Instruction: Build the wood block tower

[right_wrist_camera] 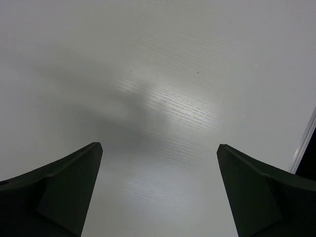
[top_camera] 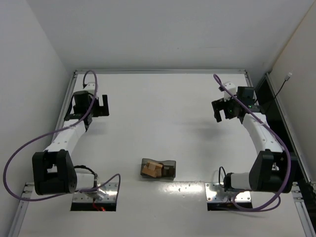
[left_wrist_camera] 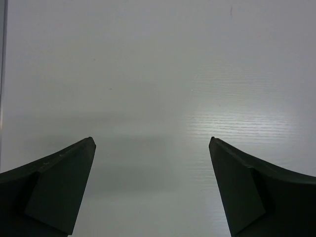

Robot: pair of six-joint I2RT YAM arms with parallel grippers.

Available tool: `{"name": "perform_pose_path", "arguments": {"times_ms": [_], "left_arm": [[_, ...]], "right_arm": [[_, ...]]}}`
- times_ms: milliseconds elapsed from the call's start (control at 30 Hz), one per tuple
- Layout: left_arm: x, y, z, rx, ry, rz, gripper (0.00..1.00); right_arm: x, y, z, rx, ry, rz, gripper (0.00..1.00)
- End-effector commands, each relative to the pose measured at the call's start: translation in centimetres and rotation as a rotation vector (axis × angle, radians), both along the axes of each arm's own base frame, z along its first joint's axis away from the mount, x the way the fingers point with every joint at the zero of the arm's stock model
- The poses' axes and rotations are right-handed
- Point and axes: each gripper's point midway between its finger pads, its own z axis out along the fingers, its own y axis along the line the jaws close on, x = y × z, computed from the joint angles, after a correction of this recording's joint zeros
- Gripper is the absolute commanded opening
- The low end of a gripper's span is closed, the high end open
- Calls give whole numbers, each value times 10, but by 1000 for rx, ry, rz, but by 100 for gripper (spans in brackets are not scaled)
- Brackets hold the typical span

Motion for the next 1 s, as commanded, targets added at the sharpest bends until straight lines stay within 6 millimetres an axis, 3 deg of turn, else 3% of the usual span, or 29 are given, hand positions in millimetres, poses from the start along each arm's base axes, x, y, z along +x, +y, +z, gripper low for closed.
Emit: {"name": "perform_pose_path", "arguments": {"times_ms": [0, 133, 267, 333, 367, 400, 467, 533, 667, 767, 900, 933, 967], "left_arm": [[10, 0, 24, 47, -61, 10, 100], [12, -14, 39, 80, -72, -133, 100], [15, -61, 71, 22, -103, -398, 100], [4, -86, 63, 3, -12, -529, 100], [6, -99, 79, 6, -19, -599, 100], [-7, -109, 57, -6, 97, -659, 100], [-23, -132, 49, 61, 141, -851, 100], [-51, -150, 37, 82, 220, -992, 100], [-86, -180, 20, 152, 293, -1192, 100], [-124, -203, 2, 204, 360, -1303, 94], [-153, -237, -4, 252, 311, -1355, 84], [-161, -250, -3, 283, 270, -1381, 73], [-163, -259, -2, 288, 255, -1384, 71]], "right_arm": [[12, -2, 26, -31, -79, 15, 100], [12, -2, 26, -39, -81, 22, 100], [13, -1, 27, -38, -71, 37, 100], [13, 1, 27, -31, -71, 44, 100], [13, 1, 27, -31, -71, 44, 100], [13, 3, 27, -23, -72, 51, 100], [13, 5, 24, -15, -64, 59, 100], [13, 7, 24, -7, -65, 66, 100], [14, 6, 26, -12, -57, 73, 100], [12, 6, 25, -18, -50, 79, 100], [13, 6, 22, -16, -41, 79, 100], [13, 9, 22, -16, -41, 88, 100], [13, 9, 22, -16, -41, 89, 100]]}}
